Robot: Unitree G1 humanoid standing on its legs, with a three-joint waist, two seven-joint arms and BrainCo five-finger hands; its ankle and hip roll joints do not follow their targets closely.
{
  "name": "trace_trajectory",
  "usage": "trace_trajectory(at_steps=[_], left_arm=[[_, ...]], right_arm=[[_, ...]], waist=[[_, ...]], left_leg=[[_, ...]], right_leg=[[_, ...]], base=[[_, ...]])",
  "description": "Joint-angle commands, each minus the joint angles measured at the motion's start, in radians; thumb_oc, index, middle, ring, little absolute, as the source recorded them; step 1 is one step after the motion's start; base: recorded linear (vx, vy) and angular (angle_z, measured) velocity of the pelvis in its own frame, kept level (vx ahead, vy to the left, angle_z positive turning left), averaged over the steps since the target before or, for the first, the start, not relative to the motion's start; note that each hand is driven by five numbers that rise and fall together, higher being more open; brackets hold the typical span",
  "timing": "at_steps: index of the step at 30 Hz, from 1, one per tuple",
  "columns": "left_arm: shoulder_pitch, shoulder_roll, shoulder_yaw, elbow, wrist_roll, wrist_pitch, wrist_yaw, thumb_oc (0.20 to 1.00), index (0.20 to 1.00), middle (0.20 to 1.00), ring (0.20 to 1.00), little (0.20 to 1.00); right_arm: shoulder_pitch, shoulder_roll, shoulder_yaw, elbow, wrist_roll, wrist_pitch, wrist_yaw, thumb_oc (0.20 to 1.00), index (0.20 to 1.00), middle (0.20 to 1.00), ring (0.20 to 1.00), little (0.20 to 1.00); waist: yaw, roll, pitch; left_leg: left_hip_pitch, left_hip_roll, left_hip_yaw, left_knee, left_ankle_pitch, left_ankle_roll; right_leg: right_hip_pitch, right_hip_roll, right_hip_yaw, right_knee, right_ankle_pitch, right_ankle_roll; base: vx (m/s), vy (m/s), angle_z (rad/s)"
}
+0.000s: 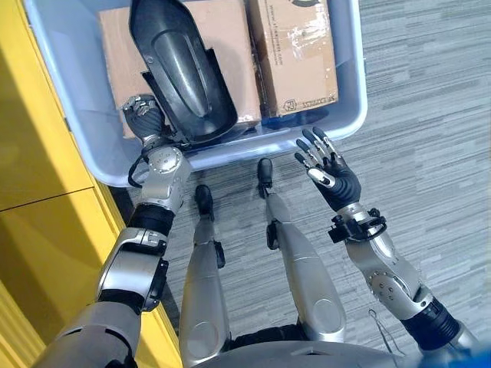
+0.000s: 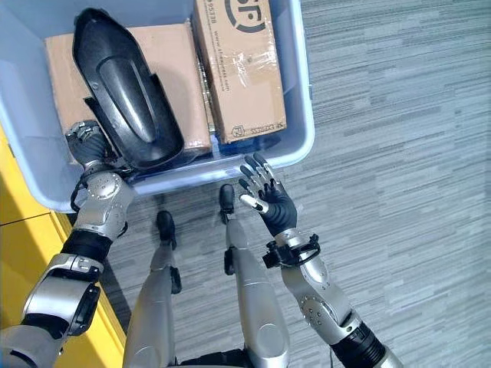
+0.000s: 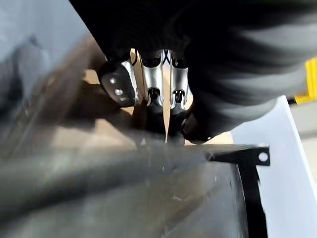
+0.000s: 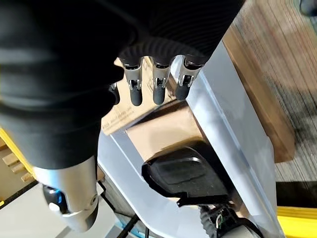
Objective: Move parts from the plastic box to the shelf.
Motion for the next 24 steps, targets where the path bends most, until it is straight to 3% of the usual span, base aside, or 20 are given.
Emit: trace_trajectory(at_steps=[1,24], left_arm=[[0.042,-0.040,-0.014,0.042,0.013,0.022,-0.033,1.000,1.000,1.000,1.000,1.000],[0.058,-0.068,0.012,-0.021,-0.039,-0.019,-0.013,1.000,1.000,1.000,1.000,1.000]], right_arm=[[-0.003,-0.019,-0.033,-0.076,0.005,-0.045,0.017,1.000,1.000,1.000,1.000,1.000],[0.007,-0.023,-0.032,-0.074,0.000,-0.046,0.011,1.000,1.000,1.000,1.000,1.000]], waist=[[-0.006,0.021,-0.021],[-0.002,0.028,-0.034]], left_leg=[[0.027,0.069,-0.017,0.047,-0.057,0.008],[0.019,0.062,-0.027,0.056,-0.064,0.011]], right_leg=[[0.002,-0.080,-0.003,0.212,-0.246,0.130],[0.009,-0.082,-0.007,0.210,-0.248,0.129]], base=[[0.00,-0.001,-0.06],[0.00,0.000,0.00]])
